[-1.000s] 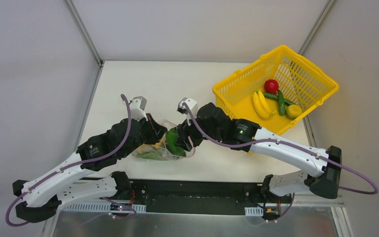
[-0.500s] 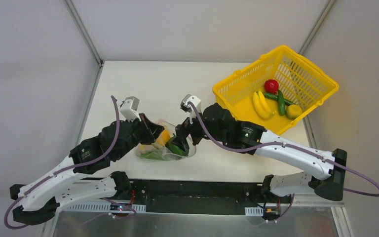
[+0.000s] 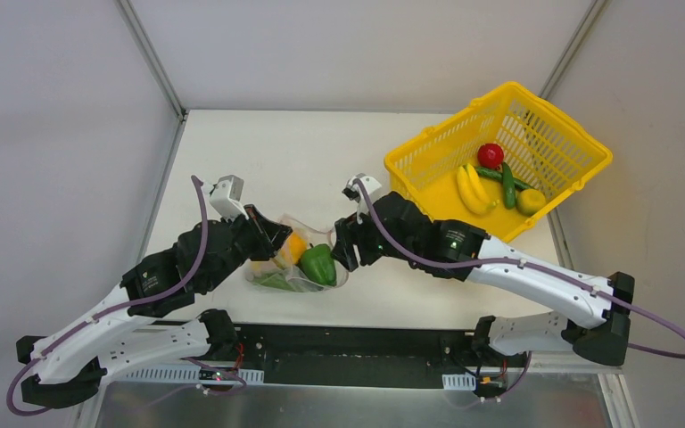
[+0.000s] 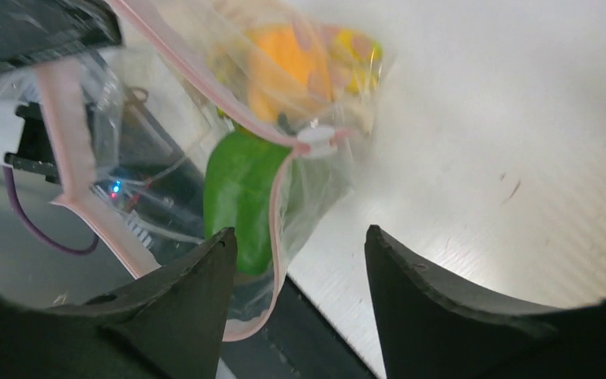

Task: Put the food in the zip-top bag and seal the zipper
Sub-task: Place the fake vegetable in the zipper food storage bag, then adjust the zipper food storage bag at the center of the board.

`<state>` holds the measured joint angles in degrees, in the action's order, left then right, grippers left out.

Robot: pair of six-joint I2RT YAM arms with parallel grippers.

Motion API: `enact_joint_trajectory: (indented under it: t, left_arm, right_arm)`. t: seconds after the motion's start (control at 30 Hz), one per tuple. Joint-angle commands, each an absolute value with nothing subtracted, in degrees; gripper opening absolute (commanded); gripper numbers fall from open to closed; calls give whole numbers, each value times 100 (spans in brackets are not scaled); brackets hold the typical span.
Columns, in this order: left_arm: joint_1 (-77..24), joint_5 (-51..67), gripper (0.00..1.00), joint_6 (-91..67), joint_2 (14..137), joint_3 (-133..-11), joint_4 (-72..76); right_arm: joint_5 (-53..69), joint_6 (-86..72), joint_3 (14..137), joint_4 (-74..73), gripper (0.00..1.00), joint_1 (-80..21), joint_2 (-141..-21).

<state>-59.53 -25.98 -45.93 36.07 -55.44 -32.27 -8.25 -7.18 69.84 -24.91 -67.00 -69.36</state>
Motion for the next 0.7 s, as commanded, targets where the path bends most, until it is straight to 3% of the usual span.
enact_joint_trajectory:
  t: [0.0, 0.17, 0.3, 0.37, 0.67]
  left_arm:
    - [-5917, -2743, 3, -4632, 3588, -5616, -3024]
    - [-5921, -2747, 3, -4608, 3618, -5649, -3098]
    - [-5918, -2807, 3, -4565, 3614, -5713, -3223]
    - [-5916, -2846, 3, -4503, 3583, -5757, -3351]
    - [-5918, -3490, 2, -4270, 3456, -6525, -5079]
  right_arm:
    - [-388, -1491, 6808, -3250, 57, -6724, -7014]
    - [-437, -1648, 6495, -2875, 17, -6730, -6800]
    - [-516, -1445, 6782, -2577, 4, -6732, -6820]
    - [-452, -1359, 7013, -2399, 0, -6726, -6905]
    - [196, -1319, 8273, -1249, 0, -6729, -7540]
